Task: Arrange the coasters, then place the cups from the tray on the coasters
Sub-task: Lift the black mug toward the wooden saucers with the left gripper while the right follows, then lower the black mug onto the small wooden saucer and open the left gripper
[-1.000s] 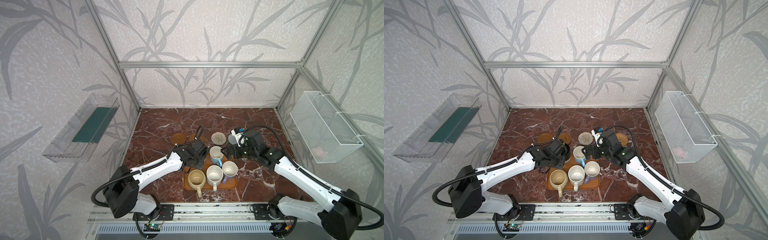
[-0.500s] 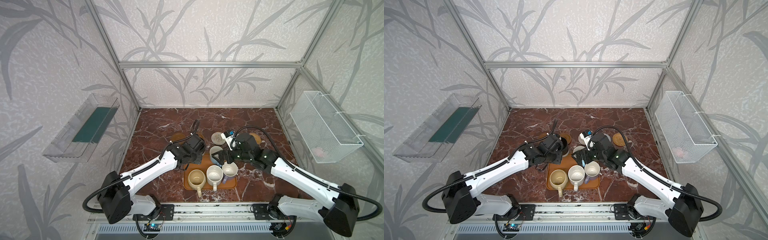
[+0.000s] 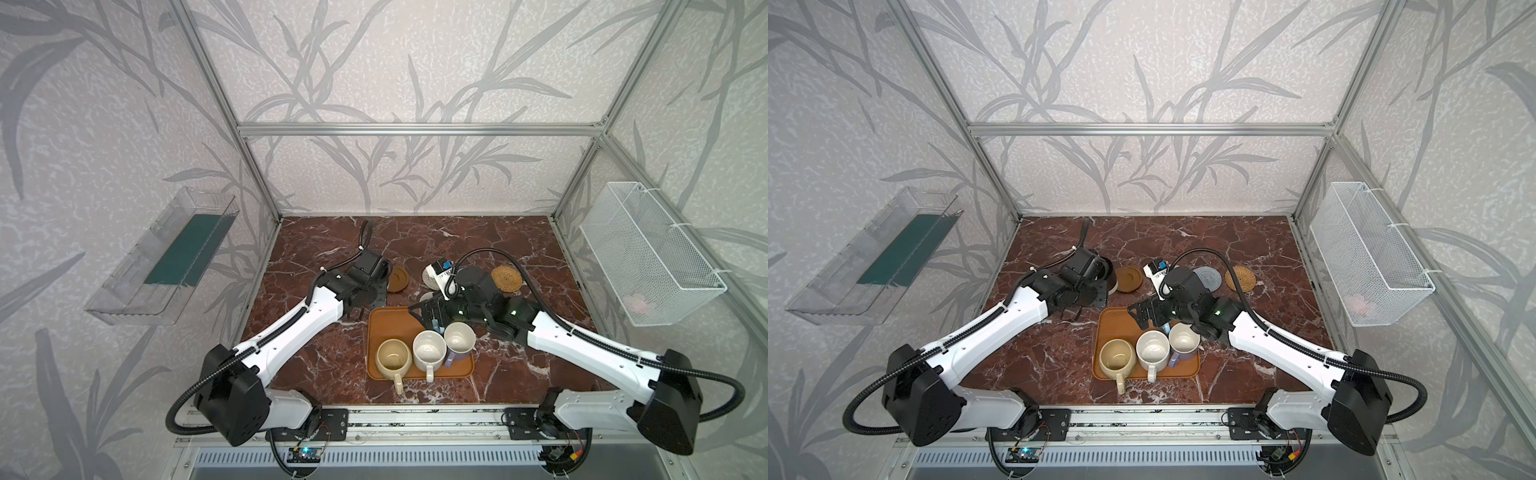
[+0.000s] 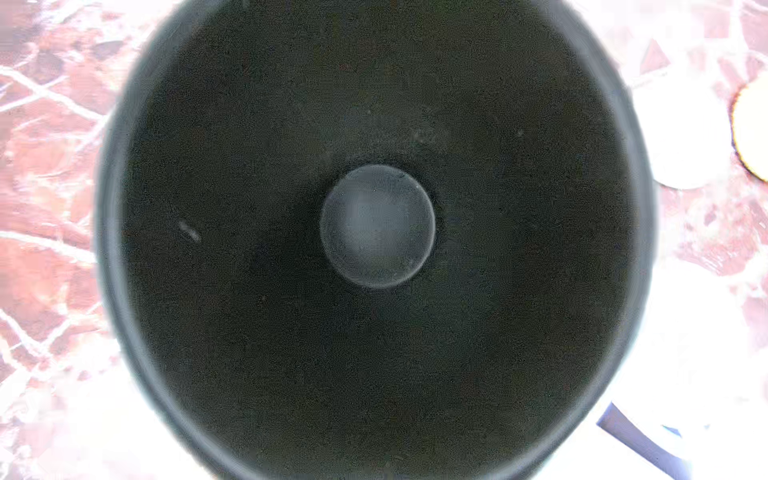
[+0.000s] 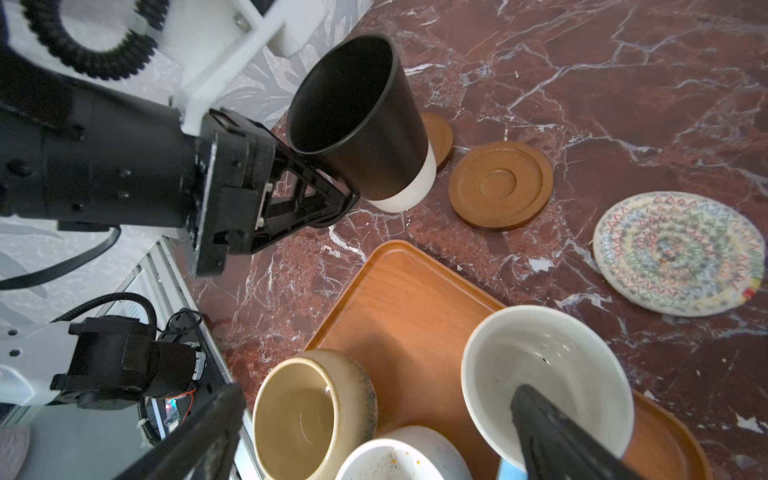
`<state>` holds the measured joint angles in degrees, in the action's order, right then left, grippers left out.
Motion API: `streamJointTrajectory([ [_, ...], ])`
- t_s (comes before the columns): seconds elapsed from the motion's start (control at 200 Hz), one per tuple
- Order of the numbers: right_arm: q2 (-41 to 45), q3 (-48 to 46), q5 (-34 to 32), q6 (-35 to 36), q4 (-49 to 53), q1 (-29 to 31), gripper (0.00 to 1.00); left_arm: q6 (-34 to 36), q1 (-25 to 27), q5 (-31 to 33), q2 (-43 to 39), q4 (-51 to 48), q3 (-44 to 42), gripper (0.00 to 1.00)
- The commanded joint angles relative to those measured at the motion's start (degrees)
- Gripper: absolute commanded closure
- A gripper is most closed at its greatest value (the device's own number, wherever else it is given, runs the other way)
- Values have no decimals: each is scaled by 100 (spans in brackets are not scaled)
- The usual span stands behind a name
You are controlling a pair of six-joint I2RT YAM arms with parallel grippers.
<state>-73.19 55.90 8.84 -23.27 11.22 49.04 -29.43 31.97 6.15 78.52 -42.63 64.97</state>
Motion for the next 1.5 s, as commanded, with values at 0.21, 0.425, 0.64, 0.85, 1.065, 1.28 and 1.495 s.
streamJointTrajectory([
  [0.21,-521,654,-339,-282,11,27,1,336,-714,110,496,273,533,100],
  [0.425,-802,918,-323,-313,-70,26,1,500,-1001,344,990,315,776,100],
  [0.64,-1237,1320,-219,-293,56,-20,1,594,-1165,459,1691,556,877,100],
  [0.85,-1382,1275,-111,-456,-86,-140,1,750,-1229,632,2354,330,1364,100],
  [1.065,-1356,936,-28,-619,-252,-140,1,799,-1296,632,2340,521,1300,100],
  [1.28,-1356,854,-101,-567,-181,-157,1,632,-1408,418,2186,763,818,100],
  [1.495,-1398,915,-111,-580,-173,-157,1,627,-1438,404,2001,752,649,100],
])
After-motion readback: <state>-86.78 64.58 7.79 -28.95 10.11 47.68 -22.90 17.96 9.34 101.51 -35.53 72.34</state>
